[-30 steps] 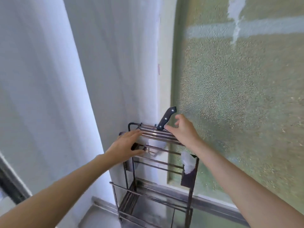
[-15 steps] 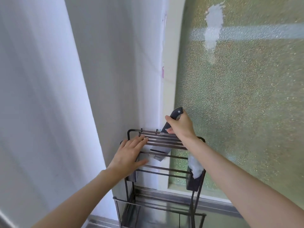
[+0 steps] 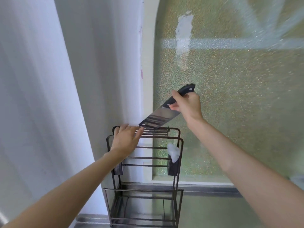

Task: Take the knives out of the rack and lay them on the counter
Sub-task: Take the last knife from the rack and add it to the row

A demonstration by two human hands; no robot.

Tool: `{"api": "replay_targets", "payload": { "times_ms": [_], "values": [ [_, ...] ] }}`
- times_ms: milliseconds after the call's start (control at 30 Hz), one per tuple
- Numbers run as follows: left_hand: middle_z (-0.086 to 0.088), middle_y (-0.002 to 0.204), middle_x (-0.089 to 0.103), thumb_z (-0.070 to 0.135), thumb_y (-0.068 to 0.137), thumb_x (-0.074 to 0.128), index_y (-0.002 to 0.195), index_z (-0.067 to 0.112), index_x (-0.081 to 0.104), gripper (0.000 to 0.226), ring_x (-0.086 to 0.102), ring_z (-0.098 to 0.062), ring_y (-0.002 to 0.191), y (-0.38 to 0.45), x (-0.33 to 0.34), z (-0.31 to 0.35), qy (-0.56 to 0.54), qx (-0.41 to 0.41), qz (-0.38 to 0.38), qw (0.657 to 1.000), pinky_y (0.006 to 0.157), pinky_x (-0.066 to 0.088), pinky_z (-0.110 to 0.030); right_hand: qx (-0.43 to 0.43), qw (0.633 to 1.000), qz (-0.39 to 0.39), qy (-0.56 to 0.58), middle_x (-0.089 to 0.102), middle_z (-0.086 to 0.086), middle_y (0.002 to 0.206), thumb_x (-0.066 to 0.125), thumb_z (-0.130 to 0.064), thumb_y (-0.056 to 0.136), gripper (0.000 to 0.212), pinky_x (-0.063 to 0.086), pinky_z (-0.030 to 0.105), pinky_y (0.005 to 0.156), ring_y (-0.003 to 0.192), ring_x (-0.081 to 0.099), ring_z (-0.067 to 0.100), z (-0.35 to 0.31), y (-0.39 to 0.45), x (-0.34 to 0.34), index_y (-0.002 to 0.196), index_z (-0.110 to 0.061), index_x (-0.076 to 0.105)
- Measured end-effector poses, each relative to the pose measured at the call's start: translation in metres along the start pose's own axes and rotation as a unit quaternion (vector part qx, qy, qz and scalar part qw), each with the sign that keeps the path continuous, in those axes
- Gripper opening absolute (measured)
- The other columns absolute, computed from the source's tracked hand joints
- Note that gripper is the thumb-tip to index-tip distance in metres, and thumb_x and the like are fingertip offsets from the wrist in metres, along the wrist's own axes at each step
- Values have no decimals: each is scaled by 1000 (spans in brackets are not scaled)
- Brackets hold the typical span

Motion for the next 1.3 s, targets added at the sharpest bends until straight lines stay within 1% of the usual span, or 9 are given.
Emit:
{"api": "replay_targets", "payload": {
  "times_ms": [233, 400, 533, 600, 733, 867, 967, 1167, 1300],
  "values": [
    [-15, 86, 69, 46, 93, 40, 96, 0, 64, 52, 66, -24, 72, -1, 10, 93, -466, -130, -47, 874, 75, 53, -37, -32, 996, 15, 77, 65, 13, 69, 64, -16, 84, 13, 58, 21, 56, 54, 64, 14, -26, -46, -91, 75, -7, 61],
    [-5, 82, 69, 50, 89, 44, 106, 5, 59, 50, 66, -16, 72, -35, 57, 151, -523, -213, -156, 811, 65, 49, -27, -5, 993, -16, 113, 70, 9, 81, 59, -5, 85, 4, 59, 22, 66, 65, 67, 17, 1, -99, -164, 83, -8, 61],
    [-11, 101, 63, 16, 96, 41, 119, 2, 51, 28, 63, -23, 98, -74, 104, 187, -577, -249, -224, 745, 70, 47, -23, 52, 985, -35, 160, 69, 8, 95, 63, -1, 76, 12, 57, 25, 82, 81, 67, 22, 44, -148, -214, 82, -10, 61],
    [-7, 84, 69, 5, 94, 40, 99, 3, 56, 16, 70, -14, 75, -93, 132, 195, -576, -278, -251, 727, 66, 48, -21, 96, 978, -42, 181, 72, 4, 96, 68, -9, 67, 17, 55, 25, 86, 87, 69, 22, 71, -175, -234, 83, -14, 65],
    [1, 49, 67, -1, 90, 47, 73, 8, 53, 21, 63, 0, 39, -122, 195, 185, -522, -315, -279, 742, 36, 49, -16, 206, 961, -55, 175, 69, 8, 105, 62, -8, 72, 33, 53, 24, 86, 91, 68, 19, 126, -232, -273, 105, -7, 63],
    [-6, 47, 64, -6, 90, 48, 68, 6, 48, 24, 53, -2, 26, -160, 246, 169, -467, -315, -313, 764, 31, 42, -15, 311, 949, -59, -2, 66, 11, 99, 61, -3, 82, 28, 53, 19, 70, 71, 69, 15, 174, -283, -289, 109, -2, 58],
    [-7, 66, 56, -5, 89, 49, 79, 11, 42, 20, 55, -2, 27, -192, 279, 164, -441, -312, -345, 768, 42, 48, -22, 361, 919, -45, -150, 60, 0, 86, 65, -13, 82, 27, 47, 20, 62, 62, 60, 12, 209, -316, -281, 107, -11, 54],
    [-6, 65, 52, -5, 90, 43, 81, 18, 38, 25, 55, -8, 30, -237, 330, 154, -436, -322, -409, 734, 34, 40, -16, 393, 859, 27, -327, 65, 11, 110, 58, -22, 87, 23, 40, 29, 77, 102, 59, 28, 266, -372, -271, 105, -8, 58],
    [-15, 93, 64, 8, 87, 58, 103, 12, 42, 23, 63, -11, 58, -254, 353, 147, -341, -208, -460, 793, 48, 47, -9, 420, 835, 62, -350, 62, 11, 115, 53, -22, 90, 29, 42, 33, 88, 109, 55, 28, 291, -398, -268, 115, -9, 55]
  ]
}}
Point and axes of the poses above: each hand's wrist, its own y-axis towards the middle knuckle, its own x-axis out of the palm, z = x × y, the point moved 5 cm from there along y, towards the middle knuckle
